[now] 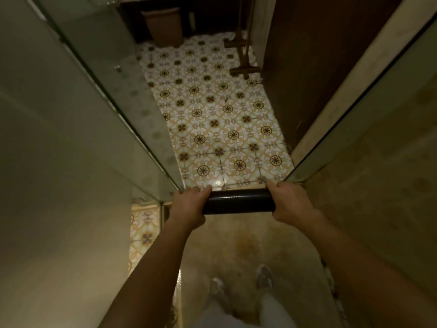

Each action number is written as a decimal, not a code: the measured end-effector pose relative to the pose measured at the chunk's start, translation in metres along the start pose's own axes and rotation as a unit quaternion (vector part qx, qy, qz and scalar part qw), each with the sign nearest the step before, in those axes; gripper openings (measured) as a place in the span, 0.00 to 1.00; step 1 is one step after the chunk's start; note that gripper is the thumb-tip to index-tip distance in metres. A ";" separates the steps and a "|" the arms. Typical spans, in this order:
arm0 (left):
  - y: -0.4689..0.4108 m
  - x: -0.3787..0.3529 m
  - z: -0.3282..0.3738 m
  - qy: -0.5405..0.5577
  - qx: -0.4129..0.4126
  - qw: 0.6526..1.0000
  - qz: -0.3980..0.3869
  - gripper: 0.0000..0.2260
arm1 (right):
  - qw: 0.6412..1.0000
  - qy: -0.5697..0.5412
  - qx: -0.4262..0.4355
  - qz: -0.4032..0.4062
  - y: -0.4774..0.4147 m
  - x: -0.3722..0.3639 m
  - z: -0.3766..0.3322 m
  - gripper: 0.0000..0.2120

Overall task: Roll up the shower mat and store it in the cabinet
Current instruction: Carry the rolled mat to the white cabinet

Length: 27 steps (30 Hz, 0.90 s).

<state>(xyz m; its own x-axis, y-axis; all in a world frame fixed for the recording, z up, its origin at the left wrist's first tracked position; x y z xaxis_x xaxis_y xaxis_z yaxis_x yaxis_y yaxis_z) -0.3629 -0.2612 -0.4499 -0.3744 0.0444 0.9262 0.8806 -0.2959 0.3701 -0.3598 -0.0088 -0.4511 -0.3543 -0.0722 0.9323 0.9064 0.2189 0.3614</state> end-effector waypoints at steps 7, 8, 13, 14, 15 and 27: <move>-0.049 0.053 -0.001 -0.017 -0.027 0.998 0.057 0.28 | 1.000 0.015 0.003 0.020 -0.038 0.052 0.030 0.31; -0.054 0.056 -0.002 -0.018 -0.025 0.998 0.057 0.28 | 1.000 0.020 0.006 0.022 -0.045 0.056 0.032 0.31; -0.130 0.092 -0.006 -0.005 -0.010 0.999 0.049 0.27 | 0.998 0.027 0.020 0.046 -0.115 0.093 0.069 0.30; -0.147 0.102 -0.006 -0.002 -0.009 0.999 0.054 0.26 | 0.998 0.032 0.025 0.050 -0.131 0.103 0.079 0.30; -0.163 0.113 -0.005 -0.001 -0.009 0.998 0.059 0.26 | 0.997 0.039 0.028 0.053 -0.144 0.112 0.089 0.30; -0.281 0.200 -0.004 0.019 0.037 0.997 0.066 0.24 | 0.993 0.077 0.068 0.065 -0.282 0.202 0.163 0.31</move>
<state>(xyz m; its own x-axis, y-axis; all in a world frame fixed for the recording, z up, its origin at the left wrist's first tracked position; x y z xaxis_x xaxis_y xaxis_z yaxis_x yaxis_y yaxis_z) -0.6860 -0.1731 -0.3693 -0.2623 -0.0266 0.9646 0.9417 -0.2252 0.2499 -0.7243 0.0731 -0.3669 -0.1871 -0.1813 0.9655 0.8991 0.3643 0.2426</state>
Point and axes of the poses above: each hand's wrist, its own y-axis away from the middle knuckle, its own x-axis out of the back of the hand, z = x × y, the point moved 6 cm from there along -y, towards the middle knuckle, and after that the axes turned 3 degrees about -z, right-handed, at the moved point
